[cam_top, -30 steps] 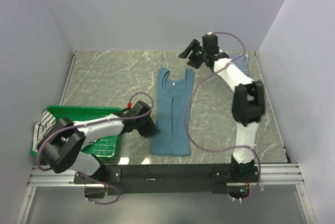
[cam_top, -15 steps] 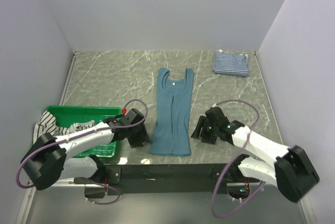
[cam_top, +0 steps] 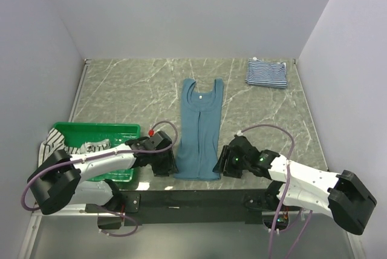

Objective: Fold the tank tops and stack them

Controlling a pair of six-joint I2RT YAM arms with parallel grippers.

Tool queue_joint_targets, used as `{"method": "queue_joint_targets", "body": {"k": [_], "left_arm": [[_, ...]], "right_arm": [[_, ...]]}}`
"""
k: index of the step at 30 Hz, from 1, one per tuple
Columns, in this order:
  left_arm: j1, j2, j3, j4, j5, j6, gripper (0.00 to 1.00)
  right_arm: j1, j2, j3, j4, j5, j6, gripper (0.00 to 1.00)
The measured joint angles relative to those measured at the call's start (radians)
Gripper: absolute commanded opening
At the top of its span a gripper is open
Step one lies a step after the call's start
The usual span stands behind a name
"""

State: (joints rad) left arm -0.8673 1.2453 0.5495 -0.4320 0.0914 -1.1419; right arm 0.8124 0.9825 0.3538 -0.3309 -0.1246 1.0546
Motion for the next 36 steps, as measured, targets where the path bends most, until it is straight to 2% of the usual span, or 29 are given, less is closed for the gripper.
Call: {"method": "queue_joint_targets", "body": {"k": [11,14,15,17,18,20,21,22,26,36], "left_arm": [[-0.038,0.027,0.005,0.019,0.002,-0.026,0.49],[-0.043,0.041,0.009,0.031,0.007,-0.03,0.46],[-0.044,0.046,0.01,0.036,0.01,-0.03,0.4],[-0.047,0.057,0.012,0.043,0.013,-0.03,0.34],[-0.048,0.063,0.012,0.047,0.016,-0.031,0.26],[-0.051,0.068,0.011,0.05,0.014,-0.032,0.17],[-0.053,0.07,0.01,0.05,0.014,-0.031,0.07],[-0.053,0.07,0.01,0.05,0.013,-0.032,0.0],[-0.063,0.052,0.002,0.049,0.011,-0.031,0.01],[-0.138,-0.098,-0.029,-0.085,-0.011,-0.068,0.01]], "right_arm": [[0.093,-0.016,-0.033,0.032,-0.005,0.091,0.55],[0.1,-0.008,-0.034,0.037,-0.004,0.102,0.49],[0.102,-0.002,-0.034,0.04,-0.004,0.103,0.46],[0.108,0.014,-0.034,0.049,-0.005,0.108,0.4],[0.111,0.021,-0.034,0.055,-0.005,0.108,0.38],[0.118,0.033,-0.031,0.058,-0.003,0.105,0.29],[0.122,0.04,-0.03,0.056,0.0,0.106,0.25],[0.124,0.045,-0.027,0.055,0.001,0.103,0.13],[0.15,0.055,-0.01,0.015,0.023,0.092,0.03],[0.326,0.041,0.092,-0.23,0.121,0.108,0.02]]}}
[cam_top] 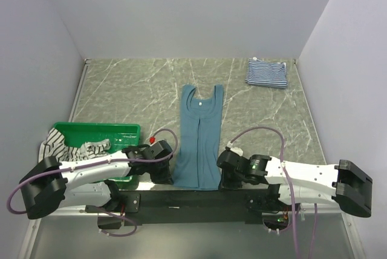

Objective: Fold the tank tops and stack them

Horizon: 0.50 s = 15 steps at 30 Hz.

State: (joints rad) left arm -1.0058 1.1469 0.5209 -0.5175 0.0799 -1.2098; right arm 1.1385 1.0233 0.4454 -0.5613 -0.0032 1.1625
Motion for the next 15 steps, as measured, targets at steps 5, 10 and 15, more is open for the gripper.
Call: {"method": "queue_joint_targets", "body": {"k": [5,10,15], "left_arm": [[-0.001,-0.013,0.018,-0.039,-0.011,-0.007,0.01],[0.032,0.025,0.122,-0.071,-0.033,0.017,0.01],[0.145,0.084,0.233,-0.062,-0.043,0.077,0.01]], "right_arm": [[0.009,0.008,0.074,-0.069,0.036,0.002,0.04],[-0.02,0.061,0.203,-0.106,0.077,-0.032,0.03],[-0.129,0.095,0.27,-0.102,0.093,-0.096,0.01]]}}
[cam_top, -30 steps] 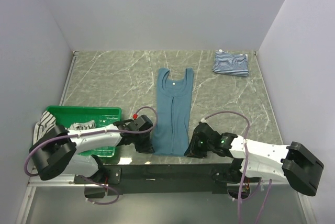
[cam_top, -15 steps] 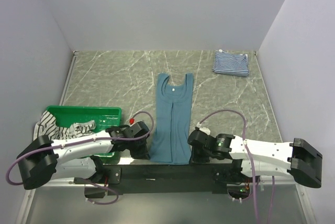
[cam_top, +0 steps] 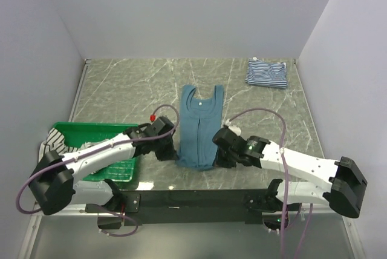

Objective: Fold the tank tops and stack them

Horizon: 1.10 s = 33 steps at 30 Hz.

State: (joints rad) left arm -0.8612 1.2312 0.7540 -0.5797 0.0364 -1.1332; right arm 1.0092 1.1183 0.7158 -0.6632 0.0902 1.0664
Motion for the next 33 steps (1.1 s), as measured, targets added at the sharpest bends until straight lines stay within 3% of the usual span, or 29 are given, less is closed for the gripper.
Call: {"method": "queue_joint_targets", "body": {"k": [14,25,27,33], "left_arm": [[0.226,0.3,0.261,0.126,-0.008,0.145,0.01],[0.334,0.598,0.528,0.198,0.033,0.214,0.0],[0.346,0.633,0.57,0.201,0.048,0.224,0.01],[0.373,0.723,0.644,0.237,0.1,0.254,0.24]], "right_arm": [[-0.319,0.294,0.209,0.149,-0.01,-0.229,0.0],[-0.48,0.583,0.451,0.217,-0.065,-0.344,0.02],[-0.501,0.608,0.47,0.225,-0.077,-0.354,0.09],[-0.55,0.667,0.496,0.243,-0.106,-0.367,0.39]]}}
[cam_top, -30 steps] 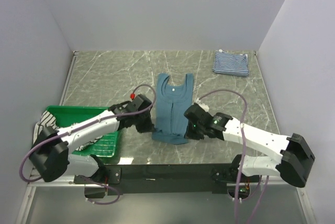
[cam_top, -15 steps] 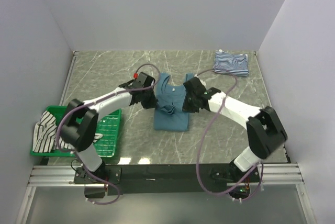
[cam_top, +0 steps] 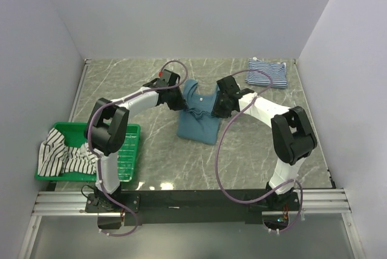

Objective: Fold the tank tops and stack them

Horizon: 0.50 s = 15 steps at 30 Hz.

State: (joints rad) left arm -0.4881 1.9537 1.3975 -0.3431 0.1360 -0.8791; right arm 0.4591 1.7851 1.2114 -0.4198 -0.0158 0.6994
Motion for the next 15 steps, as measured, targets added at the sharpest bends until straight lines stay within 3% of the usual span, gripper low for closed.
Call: {"method": "queue_joint_targets", "body": {"k": [4,7,11,15], "left_arm": [[0.022,0.003,0.002,0.021,0.026,0.003,0.44],[0.043,0.003,0.015,0.026,0.032,0.006,0.47],[0.068,-0.022,0.018,0.011,-0.007,0.002,0.46],[0.073,-0.11,-0.064,0.028,-0.032,-0.024,0.36]], "right_arm": [[-0.024,0.002,0.016,0.001,0.0,-0.01,0.48],[-0.036,0.002,0.053,0.004,0.011,-0.018,0.5],[-0.032,-0.018,0.06,0.014,0.037,-0.028,0.5],[0.02,-0.04,0.06,0.014,0.064,-0.037,0.49]]}}
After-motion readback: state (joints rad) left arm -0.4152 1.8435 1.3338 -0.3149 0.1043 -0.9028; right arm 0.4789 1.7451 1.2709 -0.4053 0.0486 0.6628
